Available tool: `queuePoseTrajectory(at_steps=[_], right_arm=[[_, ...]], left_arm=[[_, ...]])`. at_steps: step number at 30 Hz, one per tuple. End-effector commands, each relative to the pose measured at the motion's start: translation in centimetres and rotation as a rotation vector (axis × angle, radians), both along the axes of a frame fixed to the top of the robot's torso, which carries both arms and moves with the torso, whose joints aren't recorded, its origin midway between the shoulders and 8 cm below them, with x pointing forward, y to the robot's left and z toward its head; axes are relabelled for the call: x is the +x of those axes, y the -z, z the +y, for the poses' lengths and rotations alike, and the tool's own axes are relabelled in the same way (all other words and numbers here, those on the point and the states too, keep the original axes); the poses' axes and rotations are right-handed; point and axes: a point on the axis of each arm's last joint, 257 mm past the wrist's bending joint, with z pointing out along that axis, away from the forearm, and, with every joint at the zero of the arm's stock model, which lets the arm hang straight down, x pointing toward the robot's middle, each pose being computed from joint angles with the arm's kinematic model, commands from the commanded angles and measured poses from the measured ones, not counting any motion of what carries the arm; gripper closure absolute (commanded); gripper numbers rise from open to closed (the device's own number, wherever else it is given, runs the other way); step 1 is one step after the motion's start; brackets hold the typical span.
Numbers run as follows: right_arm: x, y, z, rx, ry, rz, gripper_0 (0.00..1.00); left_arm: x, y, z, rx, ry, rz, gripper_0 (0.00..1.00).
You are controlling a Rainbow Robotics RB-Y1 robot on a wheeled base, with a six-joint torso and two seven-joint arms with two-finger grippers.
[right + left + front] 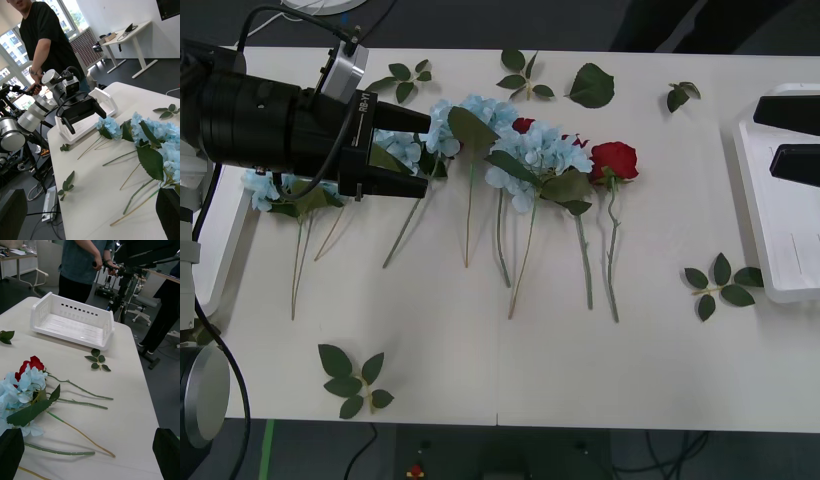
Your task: Place the red flowers into the right box and the blue flowers into the left box. If a person shows an open palm, hand one flower to the person first, then continue sorting.
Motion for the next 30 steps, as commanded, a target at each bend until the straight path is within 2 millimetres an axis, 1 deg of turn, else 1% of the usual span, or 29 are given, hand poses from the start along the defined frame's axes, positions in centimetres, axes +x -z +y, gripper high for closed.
queuePoseTrajectory(at_steps=[1,2,3,4,5,9,10,11,12,13,16,17,18,19,23,26,29,30], right_arm=[[-0.5,-0.5,0.8,-0.025,-0.027,-0.002,0.00],[-0.5,-0.5,0.8,-0.025,-0.027,-0.002,0.00],[-0.5,-0.5,0.8,-0.025,-0.027,-0.002,0.00],[-0.5,-0.5,0.8,-0.025,-0.027,-0.002,0.00],[-0.5,-0.5,0.8,-0.025,-0.027,-0.002,0.00],[-0.5,-0.5,0.8,-0.025,-0.027,-0.002,0.00],[-0.5,-0.5,0.8,-0.025,-0.027,-0.002,0.00],[-0.4,2.2,0.1,-0.036,-0.007,0.068,0.00],[-0.4,2.2,0.1,-0.033,-0.006,0.070,0.00],[0.0,2.6,-0.1,-0.044,0.009,0.071,0.00],[0.4,3.0,-0.5,-0.076,0.032,0.073,0.00],[0.5,3.3,-0.6,-0.087,0.040,0.093,0.00],[0.6,3.4,-0.7,-0.090,0.044,0.105,0.00],[0.7,3.5,-0.8,-0.086,0.054,0.135,0.00],[1.2,3.7,-0.9,-0.075,0.103,0.241,0.00],[2.4,4.1,-1.2,-0.074,0.182,0.315,0.00],[3.8,4.9,-1.7,-0.091,0.276,0.389,0.00],[4.0,5.1,-1.7,-0.092,0.291,0.409,0.00]], left_arm=[[-1.1,3.2,0.7,-0.034,-0.015,0.054,0.00],[-1.3,3.9,0.9,-0.044,-0.022,0.077,0.00],[-1.5,3.4,1.1,-0.053,-0.014,0.070,0.00],[-1.7,3.6,1.1,-0.059,-0.011,0.079,0.00],[-1.6,3.4,1.3,-0.065,-0.018,0.075,0.00],[-0.8,2.6,3.3,-0.013,-0.049,0.034,0.00],[-0.4,2.5,4.1,0.017,-0.061,0.024,0.00],[-0.1,2.4,4.6,0.042,-0.073,0.014,0.00],[0.2,2.5,5.3,0.064,-0.085,0.009,0.00],[0.5,2.4,6.0,0.089,-0.099,-0.002,0.00],[2.1,2.1,8.0,0.180,-0.166,-0.059,0.00],[2.7,2.3,8.9,0.227,-0.194,-0.080,0.00],[2.9,2.5,9.4,0.251,-0.204,-0.089,0.00],[3.4,2.9,10.4,0.296,-0.230,-0.103,0.00],[4.5,4.1,13.5,0.439,-0.293,-0.137,0.00],[4.9,5.4,15.9,0.497,-0.407,-0.006,0.00],[4.3,7.3,18.2,0.535,-0.514,0.163,0.00],[4.1,7.6,18.4,0.533,-0.530,0.199,0.00]])
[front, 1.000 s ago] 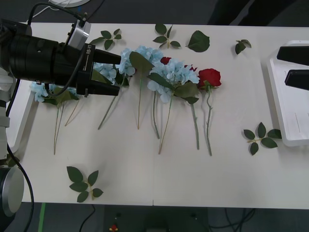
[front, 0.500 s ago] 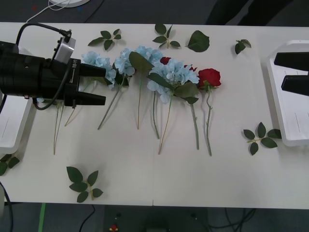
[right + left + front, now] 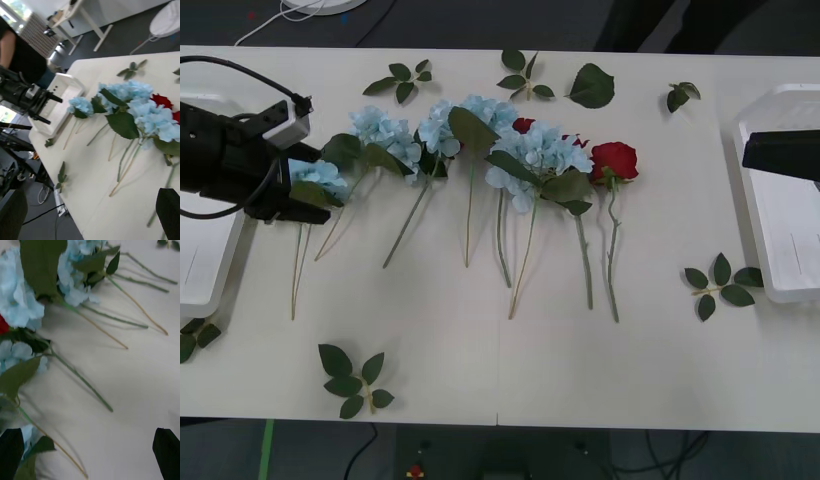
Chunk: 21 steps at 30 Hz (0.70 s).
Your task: Place the red flowers into the right box and the blue flowers into the left box. If a person shows an open palm, hand one flower to the person first, then continue sorting.
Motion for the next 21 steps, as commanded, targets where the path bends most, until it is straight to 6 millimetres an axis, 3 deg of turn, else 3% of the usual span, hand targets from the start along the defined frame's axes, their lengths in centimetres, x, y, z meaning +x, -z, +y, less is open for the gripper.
queuePoseTrajectory(at_steps=[1,11,21], right_arm=[[0.9,1.2,0.3,-0.055,0.087,0.130,0.00],[4.9,5.4,1.3,-0.091,0.293,0.374,0.00],[10.9,9.7,0.8,-0.252,0.492,0.502,0.00]], left_arm=[[-0.2,-0.3,3.0,-0.042,-0.275,0.212,0.00],[-0.4,2.7,7.0,-0.046,-0.563,0.446,0.00],[3.3,5.0,12.2,0.078,-0.702,0.371,0.00]])
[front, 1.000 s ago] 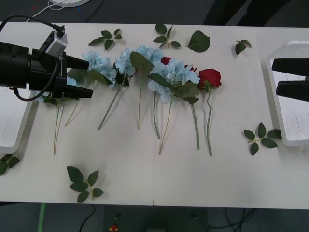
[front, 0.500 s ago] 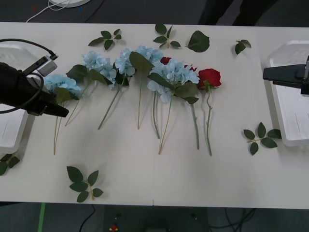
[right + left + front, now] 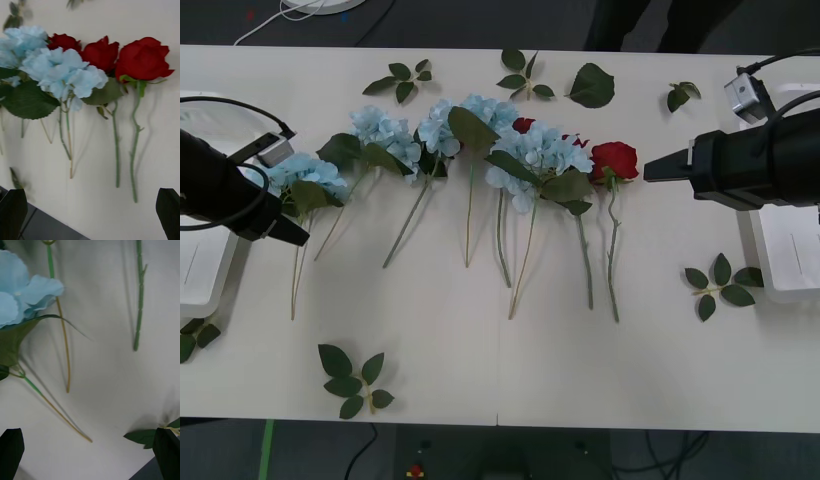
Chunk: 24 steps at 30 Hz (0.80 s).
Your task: Place the red flowers into the right box and the blue flowers into the left box. If a person shows an open palm, hand one flower to the person first, then continue sorting.
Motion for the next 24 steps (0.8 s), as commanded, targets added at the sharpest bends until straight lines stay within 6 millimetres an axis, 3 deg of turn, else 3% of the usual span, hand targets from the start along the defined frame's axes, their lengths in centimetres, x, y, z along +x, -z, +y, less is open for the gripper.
queuePoseTrajectory(at_steps=[1,7,11,19,24], right_arm=[[3.8,-1.2,-0.1,-0.040,0.107,0.021,0.00],[7.8,1.5,-2.3,-0.201,0.197,0.011,0.00],[10.1,3.5,-3.6,-0.295,0.245,0.001,0.00],[12.0,6.4,-2.6,-0.330,0.280,0.027,0.00],[12.6,7.6,-0.8,-0.347,0.271,0.014,0.00]], left_arm=[[3.4,-2.3,4.3,0.072,-0.101,-0.067,0.00],[5.3,-0.2,5.8,0.104,-0.165,-0.074,0.00],[5.4,1.1,5.4,0.068,-0.210,-0.047,0.00],[3.8,3.1,3.2,-0.046,-0.280,0.044,0.00],[3.0,3.8,2.7,-0.104,-0.338,0.089,0.00]])
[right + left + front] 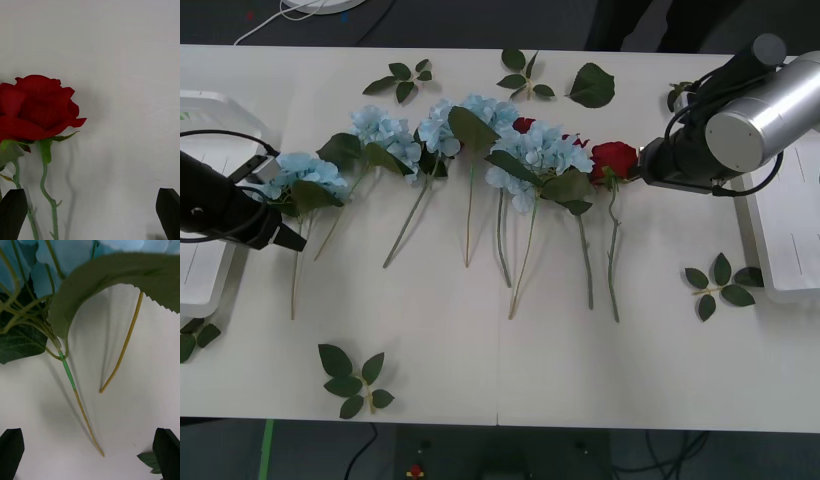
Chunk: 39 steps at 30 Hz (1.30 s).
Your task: Place the red flowers into the right box and the blue flowers into the left box. If a person shows an open palm, hand one flower to the person first, then continue sorting.
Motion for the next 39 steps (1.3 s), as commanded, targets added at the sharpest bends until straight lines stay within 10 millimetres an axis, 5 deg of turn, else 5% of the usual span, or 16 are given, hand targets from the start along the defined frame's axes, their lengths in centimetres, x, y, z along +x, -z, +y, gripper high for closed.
queuePoseTrajectory(at_steps=[1,10,18,32,35,38,39], right_arm=[[1.6,-1.6,3.2,0.007,-0.012,-0.049,0.00],[2.3,0.2,4.6,-0.068,-0.021,-0.067,0.00],[4.4,2.2,4.6,-0.072,0.001,-0.110,0.00],[4.3,4.7,6.4,-0.072,-0.034,-0.123,0.00],[4.3,4.8,6.6,-0.063,-0.039,-0.126,0.00],[4.3,4.9,6.5,-0.064,-0.038,-0.131,0.00],[4.3,5.0,6.5,-0.063,-0.038,-0.130,0.00]], left_arm=[[1.5,-1.5,-0.6,-0.054,-0.092,-0.007,0.00],[0.4,1.4,0.5,-0.056,-0.175,0.018,0.00],[1.4,2.8,-0.7,-0.056,-0.203,0.014,0.00],[4.0,3.1,-2.5,-0.032,-0.196,-0.023,0.00],[4.7,3.4,-2.0,0.007,-0.185,-0.050,0.26],[5.5,3.7,-1.5,0.050,-0.171,-0.075,0.91],[5.7,3.7,-1.5,0.059,-0.168,-0.079,1.00]])
